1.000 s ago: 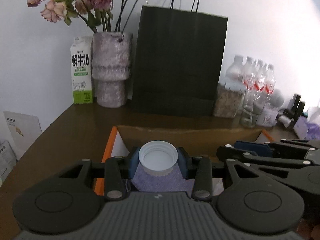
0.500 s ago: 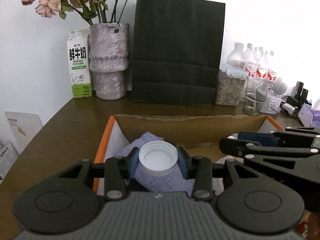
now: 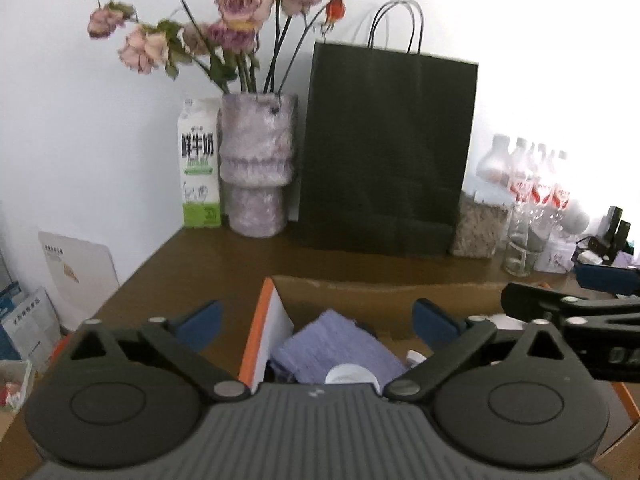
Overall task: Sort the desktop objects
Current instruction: 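Withdraw both tools from the box back over the table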
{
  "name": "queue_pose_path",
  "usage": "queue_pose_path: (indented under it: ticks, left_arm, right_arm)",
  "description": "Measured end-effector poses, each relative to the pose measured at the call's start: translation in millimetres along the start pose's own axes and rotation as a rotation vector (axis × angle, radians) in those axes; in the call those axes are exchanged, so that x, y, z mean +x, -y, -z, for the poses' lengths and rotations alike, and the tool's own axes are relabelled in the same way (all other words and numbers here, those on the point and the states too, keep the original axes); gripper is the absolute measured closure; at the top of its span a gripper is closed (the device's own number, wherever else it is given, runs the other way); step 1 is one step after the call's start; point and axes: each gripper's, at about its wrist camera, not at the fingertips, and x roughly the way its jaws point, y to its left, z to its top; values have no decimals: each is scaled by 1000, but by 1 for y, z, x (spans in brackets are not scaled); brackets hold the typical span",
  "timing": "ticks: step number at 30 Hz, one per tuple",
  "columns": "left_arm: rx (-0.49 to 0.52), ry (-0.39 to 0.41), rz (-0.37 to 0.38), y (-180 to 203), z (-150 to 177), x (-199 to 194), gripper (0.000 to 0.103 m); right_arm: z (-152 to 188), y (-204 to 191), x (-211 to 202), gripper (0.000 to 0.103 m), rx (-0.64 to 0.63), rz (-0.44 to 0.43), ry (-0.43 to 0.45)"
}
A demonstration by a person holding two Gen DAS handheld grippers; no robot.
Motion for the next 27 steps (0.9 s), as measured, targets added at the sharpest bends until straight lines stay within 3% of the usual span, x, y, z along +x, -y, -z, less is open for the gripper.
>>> queue_pose_path:
  ticks: [2,27]
  left_arm:
    - [7,2,-5,2,-2,-3,0]
    - [53,0,-24,15,4,-17,0]
  right_arm:
    - [-4,2,-6,0,11,-22,9]
    - [-1,0,-29,0,-21,-19,11]
